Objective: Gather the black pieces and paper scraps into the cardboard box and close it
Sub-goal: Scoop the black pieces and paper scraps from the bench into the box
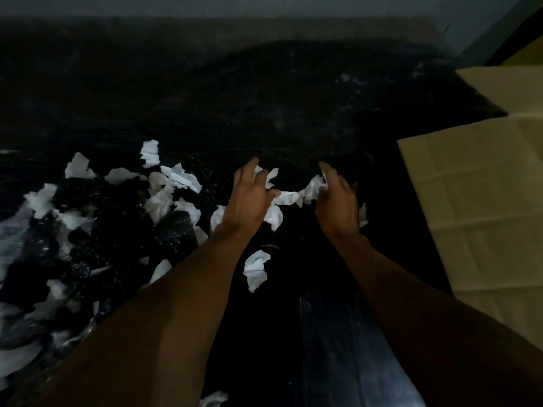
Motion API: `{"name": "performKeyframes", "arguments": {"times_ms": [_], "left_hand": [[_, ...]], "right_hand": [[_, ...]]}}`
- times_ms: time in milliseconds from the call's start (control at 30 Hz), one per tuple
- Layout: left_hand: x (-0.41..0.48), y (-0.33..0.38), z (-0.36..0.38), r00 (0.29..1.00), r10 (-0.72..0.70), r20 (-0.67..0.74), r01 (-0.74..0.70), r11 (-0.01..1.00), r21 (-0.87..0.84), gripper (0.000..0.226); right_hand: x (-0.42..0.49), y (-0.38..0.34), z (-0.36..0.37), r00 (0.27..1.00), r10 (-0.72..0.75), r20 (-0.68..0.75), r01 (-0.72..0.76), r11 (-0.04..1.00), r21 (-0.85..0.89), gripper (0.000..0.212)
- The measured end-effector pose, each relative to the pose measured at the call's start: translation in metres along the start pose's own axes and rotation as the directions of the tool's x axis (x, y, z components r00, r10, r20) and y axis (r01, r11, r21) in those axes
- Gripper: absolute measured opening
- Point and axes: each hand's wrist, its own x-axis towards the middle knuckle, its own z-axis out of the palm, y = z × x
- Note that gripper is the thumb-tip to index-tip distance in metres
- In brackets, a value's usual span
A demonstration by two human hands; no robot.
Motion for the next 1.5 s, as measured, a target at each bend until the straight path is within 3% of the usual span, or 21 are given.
{"name": "performKeyframes", "arguments": {"times_ms": [67, 200, 300, 367, 467, 533, 600, 700, 800, 867, 933, 1000, 1067, 1100, 1200, 1267, 1333, 1433, 1500], "left_hand": [[-0.005, -0.012, 0.012, 0.998, -0.023, 0.057, 0.017, 0.995, 0.101, 0.052], [-0.014, -0.018, 0.017, 0.999, 0.004, 0.046, -0.002, 0.999, -0.044, 0.059], [-0.019, -0.016, 0.016, 0.983, 0.074, 0.169, -0.085, 0.995, 0.056, 0.079], [-0.021, -0.018, 0.018, 0.982, 0.086, 0.167, -0.113, 0.981, 0.155, 0.064], [-0.021, -0.019, 0.023, 0.983, 0.163, 0.081, -0.170, 0.981, 0.097, 0.039], [-0.020, -0.013, 0.025, 0.980, 0.191, 0.061, -0.191, 0.982, -0.001, 0.030], [-0.019, 0.000, 0.023, 0.992, 0.123, 0.038, -0.118, 0.987, -0.106, 0.020], [-0.019, 0.020, 0.009, 0.995, -0.097, 0.033, 0.103, 0.950, -0.294, 0.013], [-0.024, 0.031, -0.013, 0.980, -0.194, -0.040, 0.154, 0.874, -0.461, 0.022], [-0.032, 0.032, -0.028, 0.962, -0.236, -0.138, 0.136, 0.850, -0.509, 0.020], [-0.045, 0.030, -0.036, 0.944, -0.192, -0.267, 0.061, 0.900, -0.432, 0.020], [-0.063, 0.028, -0.035, 0.942, -0.117, -0.316, 0.011, 0.948, -0.318, 0.025], [-0.088, 0.021, -0.022, 0.970, -0.055, -0.237, 0.013, 0.985, -0.173, 0.040], [-0.101, 0.015, -0.013, 0.985, -0.037, -0.169, 0.024, 0.996, -0.081, 0.050], [-0.124, -0.001, 0.006, 1.000, -0.014, -0.002, 0.014, 0.995, 0.094, 0.060], [-0.122, -0.004, 0.009, 1.000, 0.007, 0.023, -0.009, 0.999, 0.053, 0.043], [-0.118, -0.003, 0.008, 1.000, 0.018, -0.011, -0.018, 1.000, 0.018, 0.025], [-0.109, -0.001, 0.001, 0.996, -0.081, -0.046, 0.079, 0.996, -0.042, 0.023], [-0.100, 0.001, -0.006, 0.979, -0.195, -0.060, 0.186, 0.974, -0.129, 0.026]], "right_hand": [[-0.002, 0.013, 0.015, 0.999, -0.022, 0.025, 0.025, 0.990, -0.139, 0.050], [-0.014, 0.027, 0.033, 0.996, -0.081, -0.035, 0.077, 0.991, -0.113, 0.058], [-0.012, 0.030, 0.037, 0.992, -0.120, -0.045, 0.114, 0.987, -0.109, 0.052], [-0.011, 0.033, 0.038, 0.988, -0.141, -0.065, 0.136, 0.988, -0.074, 0.039], [-0.011, 0.029, 0.035, 0.990, -0.116, -0.080, 0.120, 0.992, 0.037, 0.011], [-0.011, 0.020, 0.031, 0.995, -0.091, -0.052, 0.094, 0.994, 0.064, 0.016], [-0.012, 0.011, 0.030, 0.997, -0.068, -0.033, 0.071, 0.991, 0.110, 0.020], [-0.018, -0.003, 0.022, 0.995, 0.055, -0.082, -0.030, 0.960, 0.279, 0.022], [-0.024, -0.009, 0.009, 0.979, 0.029, -0.200, 0.039, 0.946, 0.323, 0.013], [-0.026, -0.010, -0.003, 0.960, 0.019, -0.281, 0.078, 0.941, 0.331, 0.029], [-0.027, -0.006, -0.014, 0.935, 0.038, -0.352, 0.072, 0.953, 0.294, 0.034], [-0.028, 0.006, -0.015, 0.945, 0.069, -0.319, 0.003, 0.975, 0.220, 0.031], [-0.035, 0.023, -0.006, 0.967, 0.093, -0.238, -0.072, 0.993, 0.098, 0.031], [-0.043, 0.026, 0.000, 0.965, 0.123, -0.232, -0.098, 0.988, 0.120, 0.031], [-0.074, 0.043, 0.030, 0.982, -0.001, -0.188, 0.007, 1.000, 0.031, 0.039], [-0.076, 0.050, 0.033, 0.989, -0.068, -0.128, 0.070, 0.997, 0.015, 0.044], [-0.069, 0.047, 0.026, 0.991, -0.059, -0.118, 0.072, 0.991, 0.108, 0.036], [-0.063, 0.037, 0.019, 0.994, 0.076, -0.080, -0.049, 0.955, 0.292, 0.017], [-0.060, 0.023, 0.015, 0.977, 0.212, -0.034, -0.172, 0.867, 0.468, 0.014]]}}
